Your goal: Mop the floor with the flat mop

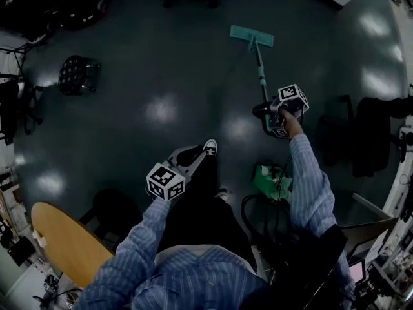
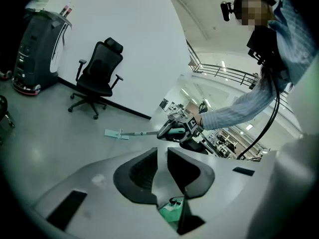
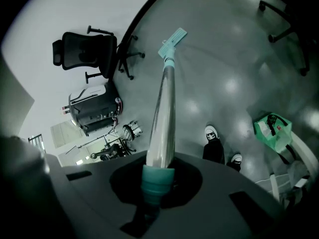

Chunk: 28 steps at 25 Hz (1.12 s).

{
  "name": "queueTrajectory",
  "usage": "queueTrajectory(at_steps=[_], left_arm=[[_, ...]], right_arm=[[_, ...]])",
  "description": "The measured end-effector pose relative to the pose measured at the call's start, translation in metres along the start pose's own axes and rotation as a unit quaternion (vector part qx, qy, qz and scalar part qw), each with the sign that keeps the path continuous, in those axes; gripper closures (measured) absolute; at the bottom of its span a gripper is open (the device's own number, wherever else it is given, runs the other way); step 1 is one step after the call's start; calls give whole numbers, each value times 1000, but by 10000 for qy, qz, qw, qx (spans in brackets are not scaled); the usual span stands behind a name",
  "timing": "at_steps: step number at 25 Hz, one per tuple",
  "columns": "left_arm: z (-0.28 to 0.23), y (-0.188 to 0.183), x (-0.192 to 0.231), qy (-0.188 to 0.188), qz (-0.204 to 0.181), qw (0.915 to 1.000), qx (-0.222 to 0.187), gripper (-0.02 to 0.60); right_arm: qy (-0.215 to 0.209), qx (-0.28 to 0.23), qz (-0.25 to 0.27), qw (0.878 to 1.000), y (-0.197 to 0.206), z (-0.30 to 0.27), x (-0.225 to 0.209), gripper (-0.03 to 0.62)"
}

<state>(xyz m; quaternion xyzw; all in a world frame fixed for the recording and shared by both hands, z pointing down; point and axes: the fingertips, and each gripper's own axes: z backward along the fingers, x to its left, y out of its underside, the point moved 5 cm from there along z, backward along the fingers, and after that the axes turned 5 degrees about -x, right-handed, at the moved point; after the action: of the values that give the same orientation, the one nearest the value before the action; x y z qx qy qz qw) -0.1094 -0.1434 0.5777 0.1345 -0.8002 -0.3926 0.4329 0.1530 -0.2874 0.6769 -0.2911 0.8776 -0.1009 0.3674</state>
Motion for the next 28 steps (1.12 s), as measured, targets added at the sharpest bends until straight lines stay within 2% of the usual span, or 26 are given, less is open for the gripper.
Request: queueTrajectory(at_steps=[7, 16, 21, 28], left_arm=[[32, 27, -50, 148, 7, 9998, -117, 517], [83, 71, -105, 226, -251, 9994, -109, 517], [110, 96, -143, 299, -407, 9983, -275, 517], [164, 155, -194, 463, -585, 9967, -310, 517]], right_arm=[[-152, 94, -130, 9998, 100, 8, -60, 585], [-419, 203, -346, 9983, 252, 15, -143, 585], [-318, 303, -303, 9986, 342, 18, -195, 585], [-337, 455, -286, 9980, 466, 19, -263, 585]])
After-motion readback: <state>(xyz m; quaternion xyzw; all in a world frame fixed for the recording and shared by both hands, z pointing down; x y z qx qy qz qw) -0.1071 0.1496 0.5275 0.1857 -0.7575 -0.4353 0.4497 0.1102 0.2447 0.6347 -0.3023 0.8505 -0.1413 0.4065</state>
